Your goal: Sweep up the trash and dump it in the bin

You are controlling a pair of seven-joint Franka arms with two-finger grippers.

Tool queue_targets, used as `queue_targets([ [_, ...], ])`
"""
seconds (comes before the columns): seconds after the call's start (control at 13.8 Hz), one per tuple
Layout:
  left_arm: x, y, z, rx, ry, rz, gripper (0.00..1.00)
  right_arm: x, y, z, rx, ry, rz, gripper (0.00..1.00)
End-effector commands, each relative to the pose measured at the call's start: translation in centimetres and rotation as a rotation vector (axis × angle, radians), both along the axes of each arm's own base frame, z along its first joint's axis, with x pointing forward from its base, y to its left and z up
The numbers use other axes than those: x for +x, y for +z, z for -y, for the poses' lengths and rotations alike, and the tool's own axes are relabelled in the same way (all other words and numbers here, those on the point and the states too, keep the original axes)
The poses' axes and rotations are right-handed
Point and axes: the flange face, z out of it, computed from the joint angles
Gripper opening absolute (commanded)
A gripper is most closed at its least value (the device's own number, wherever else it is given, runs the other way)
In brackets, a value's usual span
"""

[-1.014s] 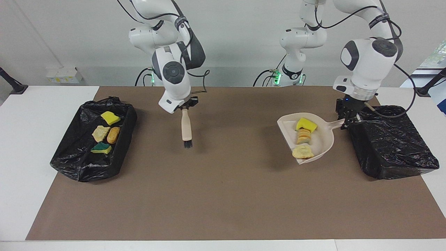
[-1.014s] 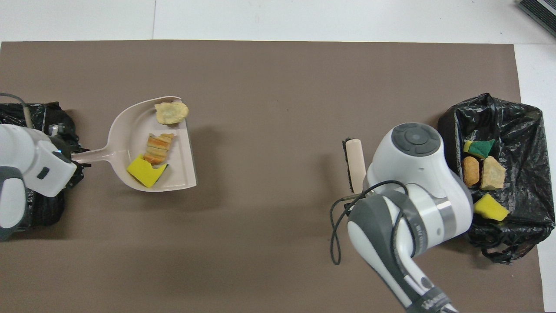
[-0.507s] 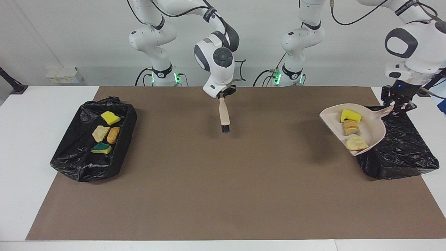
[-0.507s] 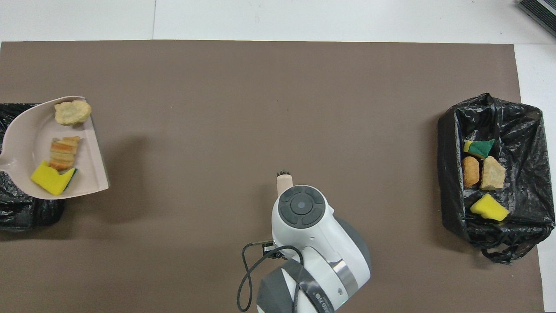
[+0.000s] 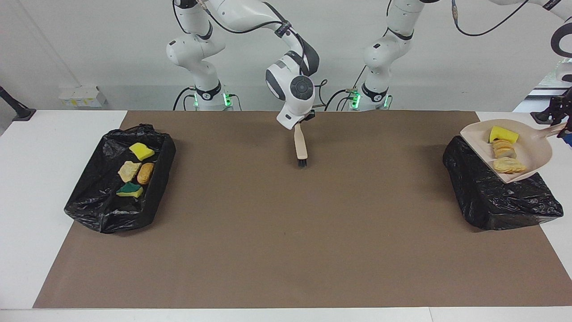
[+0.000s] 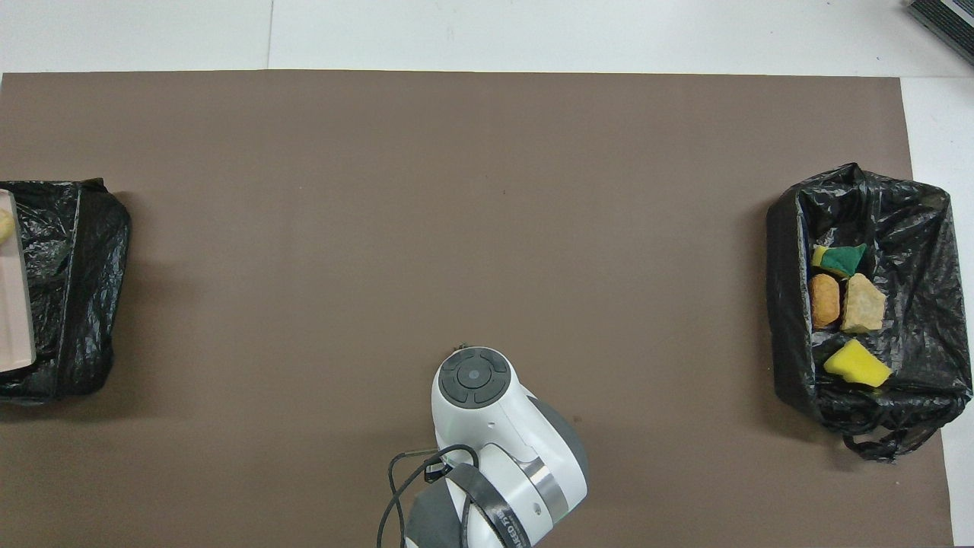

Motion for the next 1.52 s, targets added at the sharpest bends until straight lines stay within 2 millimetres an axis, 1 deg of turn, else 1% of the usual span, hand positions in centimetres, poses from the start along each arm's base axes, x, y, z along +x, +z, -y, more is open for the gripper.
queue_targets([
  [0.0,1.3,2.0,-2.6,0.086,-0.051,-0.007,0.0,-0.6,0.9,-0.1,0.043,-0.047,-0.07,0.0],
  [0.14,2.1,2.6,-2.7,0.19,-0.088,-0.004,0.0,-1.2,1.1,-0.4,0.047,-0.041,-0.073,0.0],
  [0.22,2.4,2.7,-2.7,0.248,-0.107,-0.011,0.0,-1.5,0.5,-0.6,0.04,-0.037,-0.083,0.0],
  [0.29,2.5,2.4,-2.7,0.281,-0.121,-0.033,0.0,-1.9,0.0,-0.9,0.034,-0.029,-0.089,0.0],
  [0.36,2.7,2.2,-2.3,0.316,-0.14,-0.064,0.0,-2.1,-0.5,-0.8,0.027,-0.027,-0.094,0.0],
  [0.43,3.5,2.2,-1.2,0.379,-0.178,-0.106,0.0,-2.1,-0.5,-0.7,0.029,-0.025,-0.095,0.0],
  [0.51,3.7,2.0,-0.7,0.403,-0.186,-0.124,0.0,-1.9,-0.3,-0.9,0.027,-0.018,-0.094,0.51],
  [0.58,3.9,2.0,-0.5,0.407,-0.179,-0.124,0.0,-1.9,0.0,-1.1,0.022,-0.006,-0.091,1.0],
  [0.72,4.1,2.2,-0.3,0.444,-0.187,-0.139,0.0,-0.7,0.9,-1.2,0.024,-0.002,-0.086,1.0],
  [0.8,4.6,2.5,0.6,0.474,-0.187,-0.142,0.0,0.0,1.6,-1.0,0.022,0.0,-0.082,1.0],
  [0.87,4.7,2.7,0.8,0.512,-0.181,-0.154,0.0,1.3,2.4,-0.3,0.018,-0.001,-0.073,1.0],
  [1.01,5.2,3.5,2.1,0.568,-0.195,-0.17,0.0,3.6,3.5,1.2,0.015,-0.007,-0.042,1.0],
  [1.09,5.0,4.3,2.4,0.586,-0.194,-0.17,0.0,4.5,3.8,2.1,0.009,-0.003,-0.024,1.0],
  [1.16,5.1,4.9,3.2,0.605,-0.2,-0.168,0.0,5.2,4.1,2.9,-0.002,0.032,0.004,1.0],
  [1.3,5.4,5.5,4.3,0.656,-0.172,-0.173,0.0,7.8,5.1,6.0,0.012,0.048,0.046,1.0],
  [1.38,5.8,5.6,5.4,0.674,-0.161,-0.177,0.0,9.2,6.2,7.9,0.042,0.05,0.066,1.0],
  [1.45,5.6,6.1,5.6,0.691,-0.15,-0.183,0.0,10.1,7.4,9.4,0.067,0.062,0.08,1.0],
])
